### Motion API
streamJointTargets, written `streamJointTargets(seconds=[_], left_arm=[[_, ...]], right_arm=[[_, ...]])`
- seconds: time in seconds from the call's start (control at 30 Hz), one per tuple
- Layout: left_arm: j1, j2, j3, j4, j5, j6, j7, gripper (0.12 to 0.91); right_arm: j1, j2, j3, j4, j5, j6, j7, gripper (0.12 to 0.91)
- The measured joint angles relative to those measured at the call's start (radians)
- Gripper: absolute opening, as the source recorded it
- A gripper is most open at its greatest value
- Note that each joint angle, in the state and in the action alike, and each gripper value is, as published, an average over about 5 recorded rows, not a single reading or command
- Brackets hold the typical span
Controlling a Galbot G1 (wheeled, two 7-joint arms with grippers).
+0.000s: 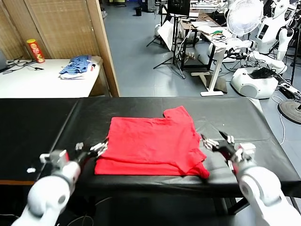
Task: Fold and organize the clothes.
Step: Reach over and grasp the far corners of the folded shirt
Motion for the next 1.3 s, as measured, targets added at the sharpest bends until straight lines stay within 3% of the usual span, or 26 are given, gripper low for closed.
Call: streamJointTargets(seconds=[0.2, 0.37, 0.6, 0.83, 0.97, 1.07, 1.3], left_arm=[[-0.253, -0.005, 0.119, 0.232, -0.028, 0.022, -0.022, 0.798], [-0.429, -0.033, 0.201, 0.435, -0.026, 0.053, -0.033, 0.798], [-0.582, -0.084, 0.271, 0.654, 0.018, 0.072, 0.007, 0.798], [-0.642, -0.121, 0.292, 0.781, 0.062, 0.068, 0.039, 0.798], [-0.656, -0.131, 0.297, 0.820, 0.088, 0.060, 0.060, 0.794], [-0.663, -0.138, 0.297, 0.839, 0.104, 0.052, 0.068, 0.720], [-0.665, -0.150, 0.291, 0.867, 0.138, 0.035, 0.083, 0.345]], right_arm=[[0.247, 0.048, -0.148, -0.270, -0.041, 0.007, -0.002, 0.798], [0.401, 0.101, -0.222, -0.473, -0.077, -0.017, -0.008, 0.798], [0.518, 0.169, -0.268, -0.652, -0.077, -0.017, -0.046, 0.798], [0.568, 0.224, -0.269, -0.758, -0.072, -0.008, -0.060, 0.782], [0.580, 0.250, -0.260, -0.802, -0.056, -0.018, -0.061, 0.640], [0.585, 0.265, -0.259, -0.825, -0.051, -0.020, -0.063, 0.495], [0.587, 0.285, -0.250, -0.853, -0.056, 0.001, -0.073, 0.152]])
